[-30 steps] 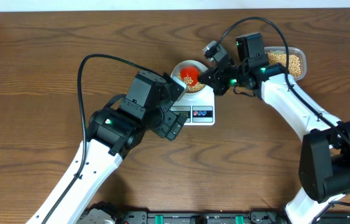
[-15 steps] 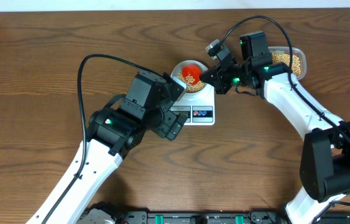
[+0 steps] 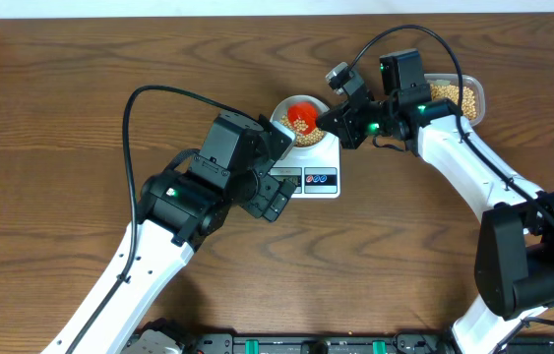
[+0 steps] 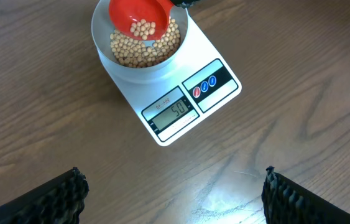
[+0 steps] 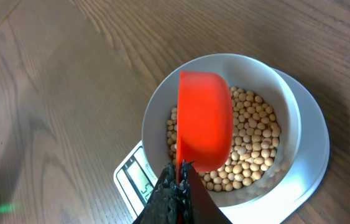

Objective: Scoop item into bowl and weigh 50g on scale
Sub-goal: 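Hold the scoop above the bowl while the scale reading settles, then carry the red scoop right to the clear pea tub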

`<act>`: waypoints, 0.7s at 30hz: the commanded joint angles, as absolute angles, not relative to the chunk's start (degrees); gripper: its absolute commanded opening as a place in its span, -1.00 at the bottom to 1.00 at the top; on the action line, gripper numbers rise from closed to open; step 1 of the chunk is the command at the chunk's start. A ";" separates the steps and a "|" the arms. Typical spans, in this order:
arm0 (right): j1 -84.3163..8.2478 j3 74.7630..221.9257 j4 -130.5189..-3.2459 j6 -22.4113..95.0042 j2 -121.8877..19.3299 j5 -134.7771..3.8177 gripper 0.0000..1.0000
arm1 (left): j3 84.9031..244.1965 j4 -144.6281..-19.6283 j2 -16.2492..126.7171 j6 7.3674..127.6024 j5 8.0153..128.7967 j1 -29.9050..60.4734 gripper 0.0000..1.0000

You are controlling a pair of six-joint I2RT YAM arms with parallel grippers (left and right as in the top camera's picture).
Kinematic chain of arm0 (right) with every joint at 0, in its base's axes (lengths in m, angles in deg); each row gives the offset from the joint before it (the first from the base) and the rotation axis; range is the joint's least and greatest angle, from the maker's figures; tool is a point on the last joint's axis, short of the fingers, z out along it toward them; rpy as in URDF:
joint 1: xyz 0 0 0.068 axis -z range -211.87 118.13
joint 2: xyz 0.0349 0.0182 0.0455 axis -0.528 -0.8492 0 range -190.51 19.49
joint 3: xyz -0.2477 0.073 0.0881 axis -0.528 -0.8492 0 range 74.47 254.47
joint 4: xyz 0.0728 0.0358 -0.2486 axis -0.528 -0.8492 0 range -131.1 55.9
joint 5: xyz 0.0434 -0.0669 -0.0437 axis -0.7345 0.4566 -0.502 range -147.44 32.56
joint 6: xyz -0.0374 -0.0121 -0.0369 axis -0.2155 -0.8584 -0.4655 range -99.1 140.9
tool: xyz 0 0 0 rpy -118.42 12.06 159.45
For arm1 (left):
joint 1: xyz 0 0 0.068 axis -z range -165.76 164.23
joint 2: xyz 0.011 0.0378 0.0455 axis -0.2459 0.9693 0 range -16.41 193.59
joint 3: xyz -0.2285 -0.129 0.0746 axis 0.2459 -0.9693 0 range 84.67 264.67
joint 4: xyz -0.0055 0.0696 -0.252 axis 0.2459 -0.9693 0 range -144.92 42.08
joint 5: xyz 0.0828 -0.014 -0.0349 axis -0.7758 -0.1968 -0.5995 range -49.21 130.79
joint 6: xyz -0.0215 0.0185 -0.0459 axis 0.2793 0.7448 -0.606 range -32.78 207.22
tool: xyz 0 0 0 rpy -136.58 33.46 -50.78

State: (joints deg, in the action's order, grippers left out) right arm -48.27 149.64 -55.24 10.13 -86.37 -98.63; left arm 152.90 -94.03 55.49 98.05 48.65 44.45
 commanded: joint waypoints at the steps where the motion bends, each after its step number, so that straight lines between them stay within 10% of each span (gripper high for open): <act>1: -48.03 149.40 -55.07 11.25 -87.05 -99.98 -0.97 | 153.29 -94.16 55.81 98.99 49.35 44.36 0.84; 21: -41.94 149.40 -43.88 39.53 -87.05 -116.94 -0.97 | 153.29 -94.16 55.81 98.99 49.35 44.36 0.84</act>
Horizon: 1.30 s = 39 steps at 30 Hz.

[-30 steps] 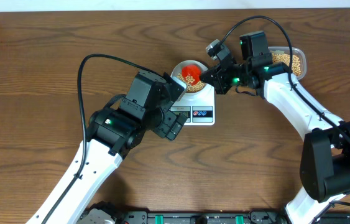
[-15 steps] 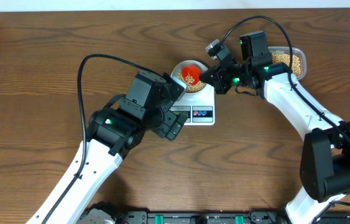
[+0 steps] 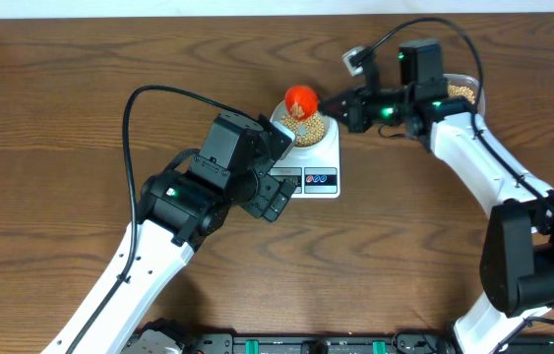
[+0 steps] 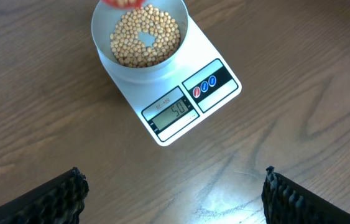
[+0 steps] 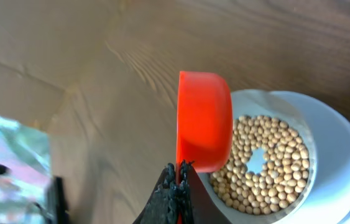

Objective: Scoop item into bowl and weigh 50g on scale
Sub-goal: 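Carry the red scoop right to the clear pea tub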

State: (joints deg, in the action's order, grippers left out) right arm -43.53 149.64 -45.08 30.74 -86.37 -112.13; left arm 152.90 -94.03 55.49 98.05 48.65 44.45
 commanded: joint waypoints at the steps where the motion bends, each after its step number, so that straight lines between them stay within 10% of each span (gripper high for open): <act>1: -41.37 149.40 -42.85 41.61 -87.05 -117.58 -0.97 | 153.29 -94.14 55.81 98.99 49.32 44.36 0.84; 23: -21.48 149.47 -40.34 48.89 -85.56 -117.58 -0.97 | 153.29 -94.14 55.81 98.99 49.35 44.36 0.84; 39: -15.55 149.47 -60.16 30.70 -82.79 -97.16 -0.97 | 153.29 -94.16 55.81 98.99 49.32 44.36 0.84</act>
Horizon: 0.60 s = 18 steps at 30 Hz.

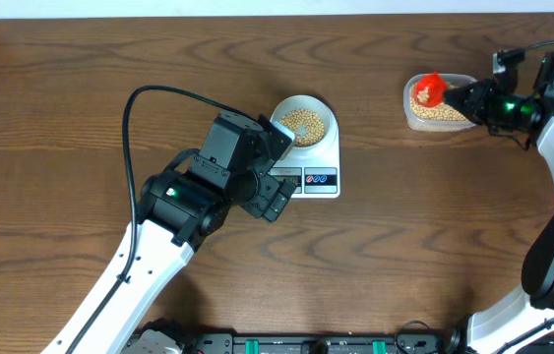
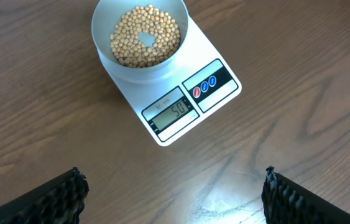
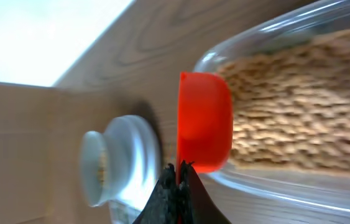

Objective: Scoop item into bowl and weigh 50g on scale
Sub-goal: 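Carry the red scoop right to the clear pea tub, then lower the red scoop down into the peas in the tub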

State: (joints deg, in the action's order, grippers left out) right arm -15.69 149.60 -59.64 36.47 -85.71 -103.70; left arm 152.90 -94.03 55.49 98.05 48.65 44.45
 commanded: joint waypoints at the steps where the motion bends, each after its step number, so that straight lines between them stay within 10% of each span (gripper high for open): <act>1: -15.55 149.47 -60.62 29.91 -82.39 -95.61 -0.97 | 153.29 -94.16 55.81 98.99 49.32 44.36 0.84; 18: -23.49 149.47 -61.95 -0.25 -79.07 -70.02 -0.98 | 153.29 -94.18 55.81 98.99 49.30 44.36 0.84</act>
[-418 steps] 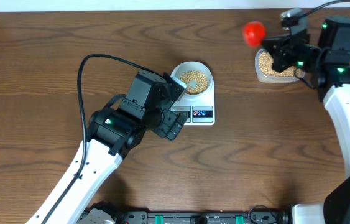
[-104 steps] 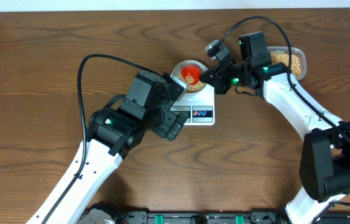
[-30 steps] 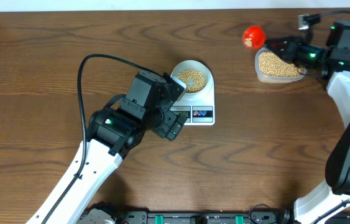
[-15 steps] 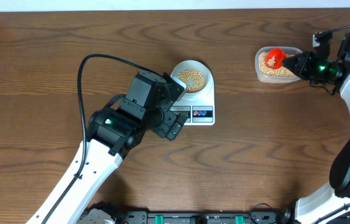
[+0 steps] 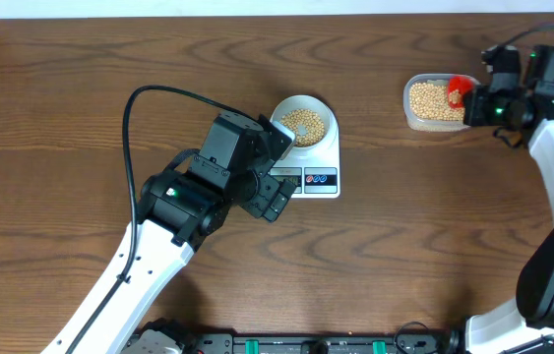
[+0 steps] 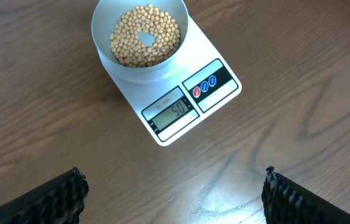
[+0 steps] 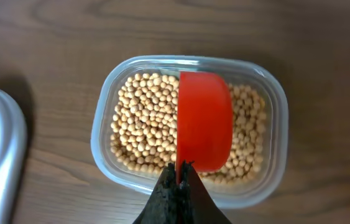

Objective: Scoop item into bowl and weigh 50g on scale
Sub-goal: 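Lower the red scoop down into the peas in the tub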

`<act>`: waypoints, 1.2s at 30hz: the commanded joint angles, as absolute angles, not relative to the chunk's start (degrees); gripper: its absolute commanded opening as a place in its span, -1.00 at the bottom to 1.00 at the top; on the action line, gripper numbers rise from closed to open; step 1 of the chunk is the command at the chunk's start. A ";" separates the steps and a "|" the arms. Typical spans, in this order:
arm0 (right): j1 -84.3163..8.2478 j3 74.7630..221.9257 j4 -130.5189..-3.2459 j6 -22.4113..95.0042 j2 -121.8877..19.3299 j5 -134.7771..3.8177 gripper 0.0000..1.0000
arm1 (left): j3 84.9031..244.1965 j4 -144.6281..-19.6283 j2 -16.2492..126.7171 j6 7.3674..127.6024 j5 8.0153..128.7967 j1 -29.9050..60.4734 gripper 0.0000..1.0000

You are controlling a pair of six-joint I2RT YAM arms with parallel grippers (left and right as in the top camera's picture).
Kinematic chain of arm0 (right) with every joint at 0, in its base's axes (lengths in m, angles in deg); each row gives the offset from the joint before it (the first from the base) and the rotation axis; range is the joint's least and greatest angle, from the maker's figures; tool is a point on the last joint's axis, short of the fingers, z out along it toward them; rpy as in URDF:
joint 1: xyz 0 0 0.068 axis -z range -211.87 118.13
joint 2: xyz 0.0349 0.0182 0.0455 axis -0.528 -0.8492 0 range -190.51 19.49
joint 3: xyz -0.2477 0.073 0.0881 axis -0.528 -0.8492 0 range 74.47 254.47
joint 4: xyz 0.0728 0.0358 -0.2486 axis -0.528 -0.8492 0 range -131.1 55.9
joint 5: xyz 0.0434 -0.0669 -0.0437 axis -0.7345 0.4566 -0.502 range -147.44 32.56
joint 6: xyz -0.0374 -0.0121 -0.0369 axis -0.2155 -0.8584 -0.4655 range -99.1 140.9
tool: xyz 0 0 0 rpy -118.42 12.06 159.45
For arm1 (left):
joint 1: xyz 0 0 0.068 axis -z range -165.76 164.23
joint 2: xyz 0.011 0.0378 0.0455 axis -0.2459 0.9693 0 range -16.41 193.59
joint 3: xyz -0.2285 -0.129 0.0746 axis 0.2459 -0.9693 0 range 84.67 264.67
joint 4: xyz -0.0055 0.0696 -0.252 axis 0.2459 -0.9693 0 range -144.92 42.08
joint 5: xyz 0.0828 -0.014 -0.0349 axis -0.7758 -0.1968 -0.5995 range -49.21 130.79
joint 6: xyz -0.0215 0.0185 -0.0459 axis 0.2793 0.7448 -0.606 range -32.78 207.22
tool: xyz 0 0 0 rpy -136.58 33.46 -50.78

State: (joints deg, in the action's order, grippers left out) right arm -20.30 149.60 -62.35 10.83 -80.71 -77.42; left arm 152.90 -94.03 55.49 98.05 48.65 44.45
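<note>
A white bowl (image 6: pixel 140 34) of soybeans stands on the white scale (image 6: pixel 181 106), whose display reads 50. My right gripper (image 7: pixel 179 168) is shut on the handle of the red scoop (image 7: pixel 204 121), which hangs over the clear plastic tub of soybeans (image 7: pixel 147 127) at the far right (image 5: pixel 432 100). The scoop shows its underside, so its contents are hidden. My left gripper (image 6: pixel 173 186) is open above bare table just in front of the scale, nothing between its fingers (image 6: pixel 50 196).
The left arm (image 5: pixel 198 192) stretches over the table's middle, its wrist beside the scale (image 5: pixel 306 180). The right arm (image 5: pixel 552 128) runs along the right edge. Brown wooden tabletop (image 5: pixel 60 98) surrounds everything.
My right gripper has turned so the red scoop now hangs squarely over the bean tub seen from above. The left gripper, bowl and scale have not moved.
The red scoop sat in the bowl on the scale with beans on it, display at 50. Then it was lifted above the bowl's rim. Later it was by the bean tub at the far right, and now it hangs over the tub. The display stays at 50.
</note>
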 commanded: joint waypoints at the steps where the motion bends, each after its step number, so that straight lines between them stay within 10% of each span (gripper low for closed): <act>1: -24.41 149.47 -61.78 -1.76 -79.07 -68.66 -0.98 | 153.29 -94.16 55.81 98.99 49.30 44.36 0.84; 16: -33.02 149.47 -58.94 -7.48 -79.07 -49.27 -0.98 | 153.29 -94.18 55.81 98.99 49.30 44.36 0.84; 36: -31.14 149.19 -58.48 53.96 -79.09 -58.82 -0.97 | 153.29 -94.16 55.81 98.99 49.30 44.36 0.84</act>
